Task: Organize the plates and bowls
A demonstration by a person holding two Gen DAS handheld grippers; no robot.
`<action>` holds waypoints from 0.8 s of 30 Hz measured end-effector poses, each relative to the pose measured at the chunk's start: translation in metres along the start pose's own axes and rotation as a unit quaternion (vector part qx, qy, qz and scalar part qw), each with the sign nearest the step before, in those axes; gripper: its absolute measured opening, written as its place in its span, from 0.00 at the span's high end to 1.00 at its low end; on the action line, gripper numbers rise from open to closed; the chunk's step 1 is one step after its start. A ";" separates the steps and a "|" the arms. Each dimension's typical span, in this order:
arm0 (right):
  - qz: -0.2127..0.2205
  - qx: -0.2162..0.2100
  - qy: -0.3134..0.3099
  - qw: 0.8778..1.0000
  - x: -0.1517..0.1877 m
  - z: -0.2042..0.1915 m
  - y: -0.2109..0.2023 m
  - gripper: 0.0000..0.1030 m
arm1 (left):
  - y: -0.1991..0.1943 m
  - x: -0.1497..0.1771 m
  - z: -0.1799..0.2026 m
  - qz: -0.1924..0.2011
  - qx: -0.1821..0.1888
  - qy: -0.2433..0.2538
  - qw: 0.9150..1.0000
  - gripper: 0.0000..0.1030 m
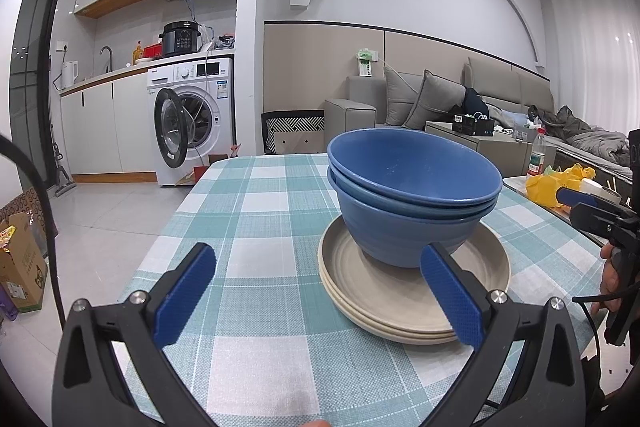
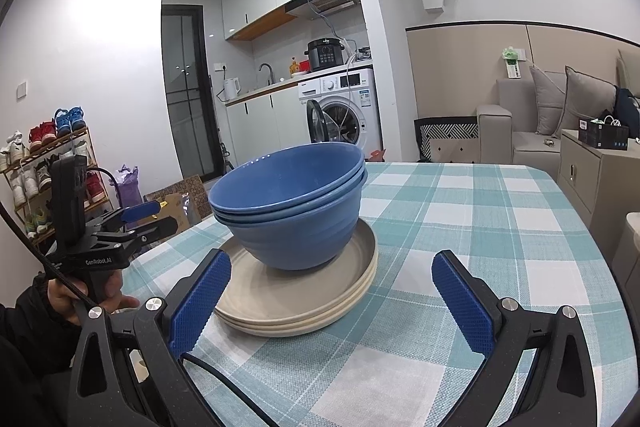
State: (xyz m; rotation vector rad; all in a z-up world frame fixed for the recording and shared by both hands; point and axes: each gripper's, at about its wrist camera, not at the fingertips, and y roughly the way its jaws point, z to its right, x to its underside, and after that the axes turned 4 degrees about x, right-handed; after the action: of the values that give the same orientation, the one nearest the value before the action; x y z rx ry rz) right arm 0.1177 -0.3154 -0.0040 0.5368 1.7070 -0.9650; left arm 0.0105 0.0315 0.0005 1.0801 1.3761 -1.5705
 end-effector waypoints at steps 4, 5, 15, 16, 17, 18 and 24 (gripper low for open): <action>0.000 0.000 0.000 1.000 0.000 0.000 0.000 0.00 | 0.000 0.000 0.001 0.000 -0.002 0.002 1.000 0.00; 0.000 0.000 -0.001 1.000 0.000 0.000 0.000 0.00 | 0.001 -0.001 0.001 0.001 -0.001 0.001 1.000 0.00; 0.000 -0.001 -0.002 1.000 0.000 0.000 -0.001 0.00 | 0.001 -0.001 0.003 0.000 -0.002 0.001 1.000 0.00; 0.000 -0.001 -0.002 1.000 0.001 0.000 -0.001 0.00 | 0.002 0.000 0.003 -0.001 -0.001 0.000 1.000 0.00; 0.000 -0.001 -0.001 1.000 0.001 0.001 -0.001 0.00 | 0.002 0.000 0.002 -0.001 0.000 0.000 1.000 0.00; -0.001 -0.001 -0.001 1.000 0.001 0.001 -0.001 0.00 | 0.002 0.000 0.002 -0.001 0.000 0.000 1.000 0.00; -0.002 -0.001 0.000 1.000 0.000 0.000 -0.002 0.00 | 0.001 0.001 0.002 0.002 -0.001 -0.002 1.000 0.00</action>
State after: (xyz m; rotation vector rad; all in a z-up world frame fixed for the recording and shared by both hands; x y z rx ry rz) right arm 0.1162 -0.3166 -0.0038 0.5328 1.7088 -0.9653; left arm 0.0111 0.0297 -0.0004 1.0784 1.3712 -1.5668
